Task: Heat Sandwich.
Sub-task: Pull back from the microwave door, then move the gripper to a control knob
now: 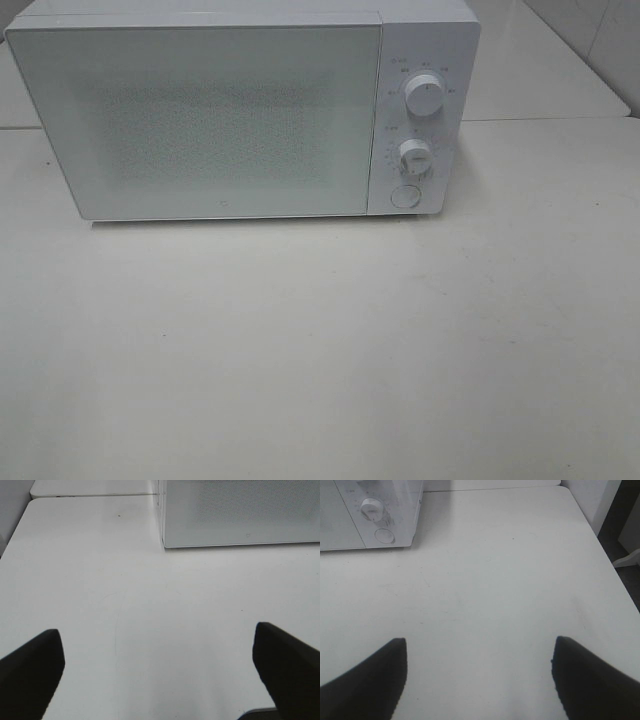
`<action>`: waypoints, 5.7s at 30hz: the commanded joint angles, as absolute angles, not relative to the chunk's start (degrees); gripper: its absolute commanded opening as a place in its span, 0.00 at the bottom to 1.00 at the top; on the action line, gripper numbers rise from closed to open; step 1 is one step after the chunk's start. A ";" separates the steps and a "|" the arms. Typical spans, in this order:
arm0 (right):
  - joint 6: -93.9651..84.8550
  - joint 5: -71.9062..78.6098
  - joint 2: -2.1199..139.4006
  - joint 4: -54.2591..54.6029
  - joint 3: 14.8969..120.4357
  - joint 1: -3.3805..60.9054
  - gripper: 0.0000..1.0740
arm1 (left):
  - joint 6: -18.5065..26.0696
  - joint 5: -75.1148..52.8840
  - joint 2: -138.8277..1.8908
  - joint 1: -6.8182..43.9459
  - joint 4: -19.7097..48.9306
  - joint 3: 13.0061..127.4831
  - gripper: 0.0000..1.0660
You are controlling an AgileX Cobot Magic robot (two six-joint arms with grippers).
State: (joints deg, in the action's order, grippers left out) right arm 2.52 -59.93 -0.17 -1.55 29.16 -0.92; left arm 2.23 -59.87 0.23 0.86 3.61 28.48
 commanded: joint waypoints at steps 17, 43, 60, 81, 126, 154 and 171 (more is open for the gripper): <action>2.41 -59.42 -1.78 -1.60 28.99 -1.32 0.71 | 1.89 -59.36 1.72 0.69 3.44 28.36 0.91; 2.41 -50.88 6.59 -2.06 31.63 -1.26 0.71 | 1.89 -59.36 1.72 0.69 3.44 28.36 0.91; 2.41 -29.62 26.13 -2.06 31.40 -1.26 0.71 | 1.89 -59.36 1.72 0.69 3.44 28.36 0.91; 2.46 -7.68 48.13 0.86 31.40 -1.26 0.71 | 1.89 -59.36 1.72 0.69 3.44 28.36 0.91; -16.96 58.84 82.51 36.33 17.42 31.63 0.71 | 1.89 -59.36 1.72 0.69 3.44 28.36 0.91; -18.56 62.80 103.42 45.49 31.63 41.37 0.71 | 1.89 -59.36 1.72 0.69 3.44 28.36 0.91; -18.62 62.51 114.36 40.85 42.57 37.70 0.71 | 1.89 -59.36 1.72 0.69 3.44 28.36 0.91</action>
